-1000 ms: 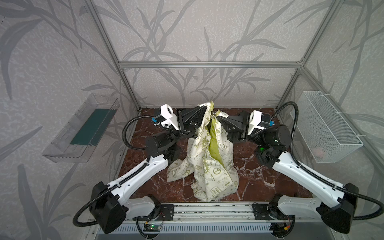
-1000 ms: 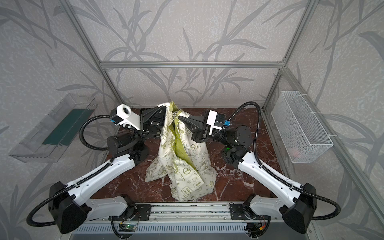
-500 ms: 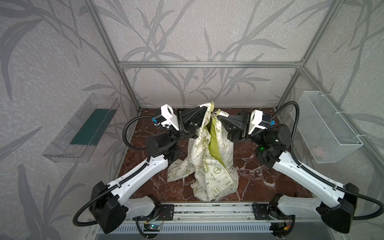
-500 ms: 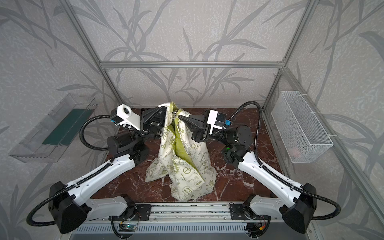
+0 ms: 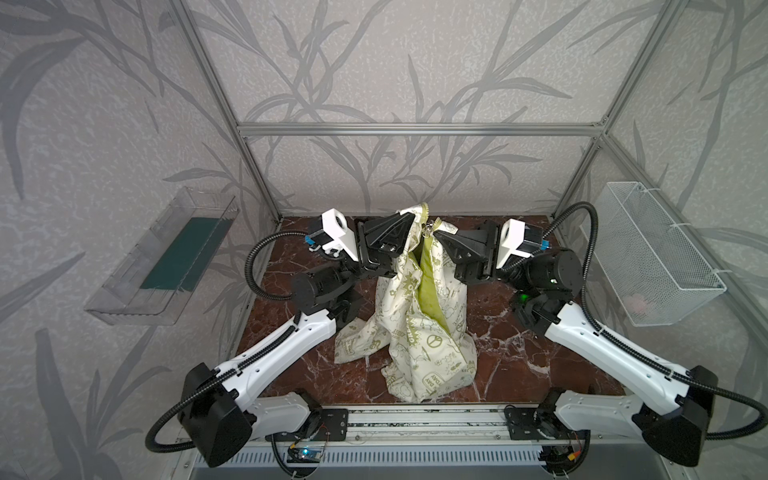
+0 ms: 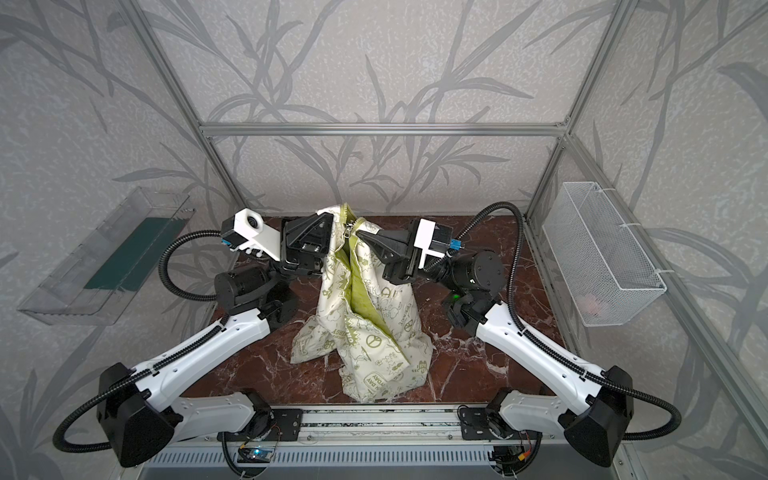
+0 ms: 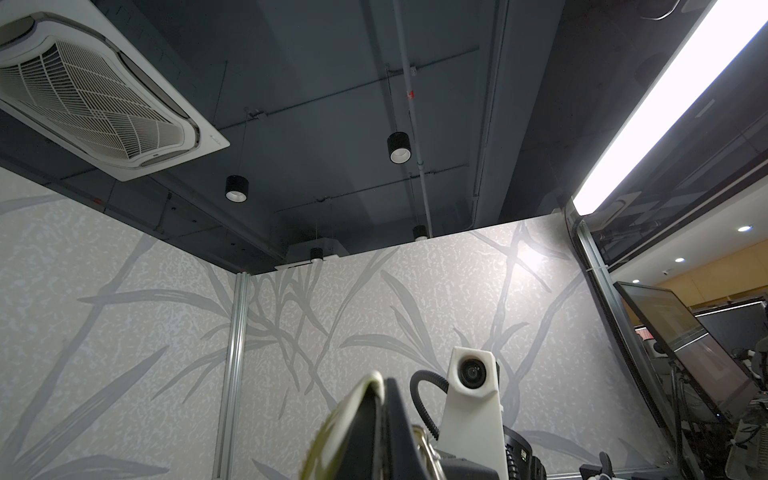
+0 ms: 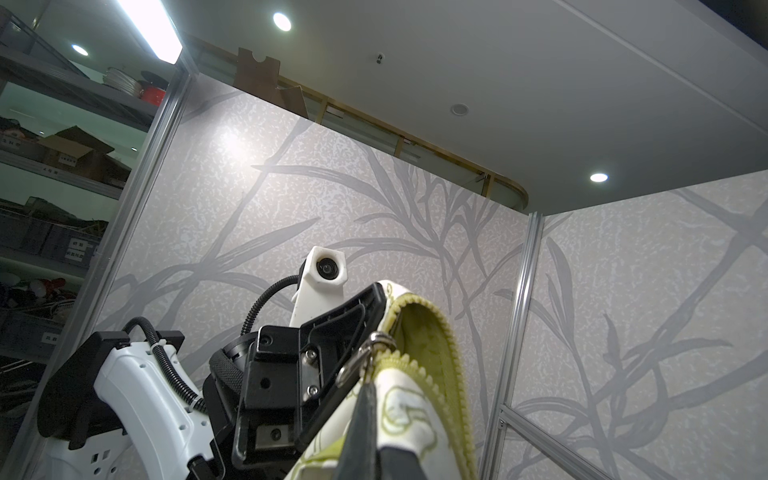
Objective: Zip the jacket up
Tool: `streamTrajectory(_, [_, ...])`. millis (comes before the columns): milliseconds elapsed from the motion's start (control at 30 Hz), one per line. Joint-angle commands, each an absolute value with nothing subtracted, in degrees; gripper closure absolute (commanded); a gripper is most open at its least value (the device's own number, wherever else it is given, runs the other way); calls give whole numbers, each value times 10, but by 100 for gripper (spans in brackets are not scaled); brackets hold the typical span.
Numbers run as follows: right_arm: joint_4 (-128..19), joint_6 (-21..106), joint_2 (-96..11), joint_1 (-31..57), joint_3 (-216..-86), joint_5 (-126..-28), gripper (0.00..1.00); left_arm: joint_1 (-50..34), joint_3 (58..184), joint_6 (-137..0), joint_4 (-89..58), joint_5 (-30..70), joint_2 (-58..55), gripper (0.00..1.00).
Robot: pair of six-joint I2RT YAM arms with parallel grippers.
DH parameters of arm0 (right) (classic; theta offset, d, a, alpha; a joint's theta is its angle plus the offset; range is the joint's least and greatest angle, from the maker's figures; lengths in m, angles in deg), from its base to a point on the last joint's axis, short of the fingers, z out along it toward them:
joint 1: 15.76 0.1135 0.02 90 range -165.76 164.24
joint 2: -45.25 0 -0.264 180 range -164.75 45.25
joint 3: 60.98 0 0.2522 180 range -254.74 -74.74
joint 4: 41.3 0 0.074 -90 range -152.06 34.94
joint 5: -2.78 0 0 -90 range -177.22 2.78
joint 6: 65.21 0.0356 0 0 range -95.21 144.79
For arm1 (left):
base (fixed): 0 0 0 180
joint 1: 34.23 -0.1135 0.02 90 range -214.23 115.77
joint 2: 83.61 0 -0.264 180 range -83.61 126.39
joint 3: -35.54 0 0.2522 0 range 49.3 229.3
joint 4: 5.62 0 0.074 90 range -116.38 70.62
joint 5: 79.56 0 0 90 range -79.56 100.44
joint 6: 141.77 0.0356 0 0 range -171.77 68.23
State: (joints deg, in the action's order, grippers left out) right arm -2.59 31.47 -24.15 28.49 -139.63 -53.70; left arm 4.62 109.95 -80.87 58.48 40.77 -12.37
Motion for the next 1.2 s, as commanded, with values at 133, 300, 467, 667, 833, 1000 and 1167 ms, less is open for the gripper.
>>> streamTrajectory(133, [5, 323, -242, 284, -1418, -545, 100, 50, 1099, -809, 617, 414, -130, 100])
streamTrajectory(300, [7, 323, -242, 284, -1418, -546, 100, 51, 1097, -810, 617, 412, -130, 100])
streamTrajectory(467, [7, 325, -242, 284, -1422, -547, 100, 53, 1094, -810, 617, 412, -130, 100])
streamTrajectory(667, [11, 327, -243, 284, -1422, -550, 100, 53, 1091, -809, 617, 409, -130, 100])
streamTrajectory(833, [23, 333, -241, 284, -1418, -560, 100, 54, 1087, -807, 617, 407, -133, 100])
streamTrajectory(1000, [31, 342, -243, 284, -1423, -559, 100, 53, 1082, -805, 618, 403, -136, 100])
streamTrajectory(1167, [38, 347, -243, 284, -1422, -563, 100, 53, 1075, -800, 618, 400, -138, 100])
